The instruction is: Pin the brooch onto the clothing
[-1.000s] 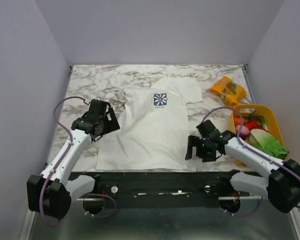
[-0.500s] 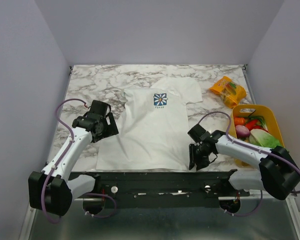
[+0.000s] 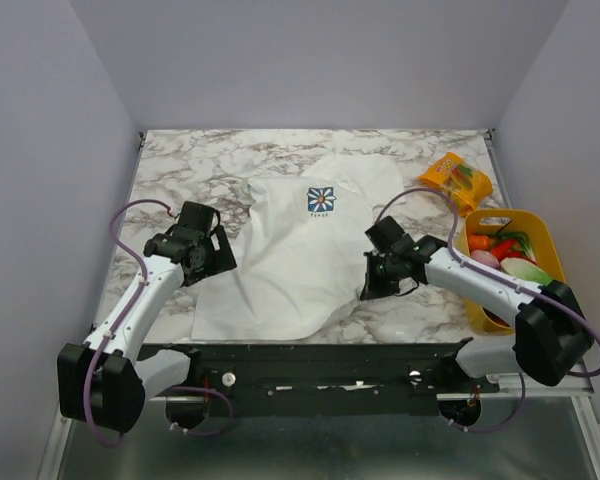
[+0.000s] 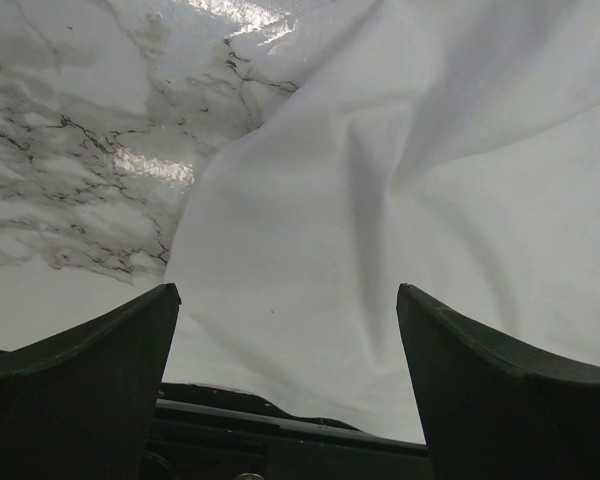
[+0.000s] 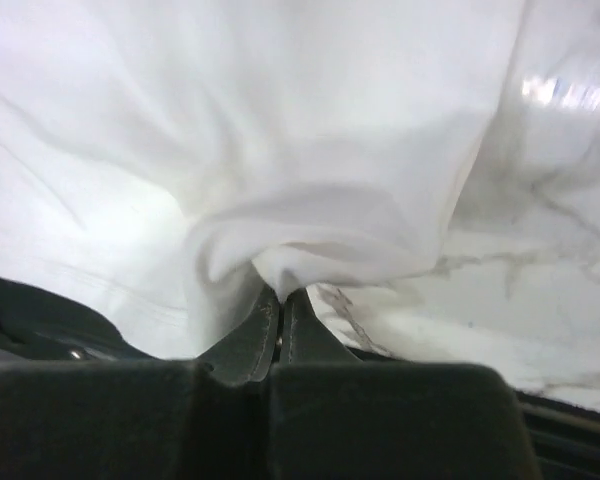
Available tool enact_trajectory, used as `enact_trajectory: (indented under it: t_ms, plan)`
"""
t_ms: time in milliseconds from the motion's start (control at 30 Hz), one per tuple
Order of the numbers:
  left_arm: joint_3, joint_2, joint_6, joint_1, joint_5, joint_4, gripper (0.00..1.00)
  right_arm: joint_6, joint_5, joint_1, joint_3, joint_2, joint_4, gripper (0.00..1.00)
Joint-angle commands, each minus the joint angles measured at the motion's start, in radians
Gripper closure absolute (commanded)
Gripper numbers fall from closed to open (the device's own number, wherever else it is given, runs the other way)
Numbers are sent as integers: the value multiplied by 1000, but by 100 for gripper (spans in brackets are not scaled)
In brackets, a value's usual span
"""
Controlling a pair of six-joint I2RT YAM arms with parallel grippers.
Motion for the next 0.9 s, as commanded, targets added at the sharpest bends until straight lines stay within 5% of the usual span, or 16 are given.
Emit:
enact_trajectory:
  t_ms: [0,333,533,867]
  plan:
    - [-34,-19,-52,4,35,47,1,-53,100,-87,109,31,57,99]
    - [-149,4,-104,1,101,146,3,-131,10,-452,178,48,161,99]
    - [-162,-8,-126,-19,139,133,6,-139,-13,-497,182,31,169,99]
    - [-280,-174,-353,-255,187,46,14,-143,-105,-499,136,41,212,99]
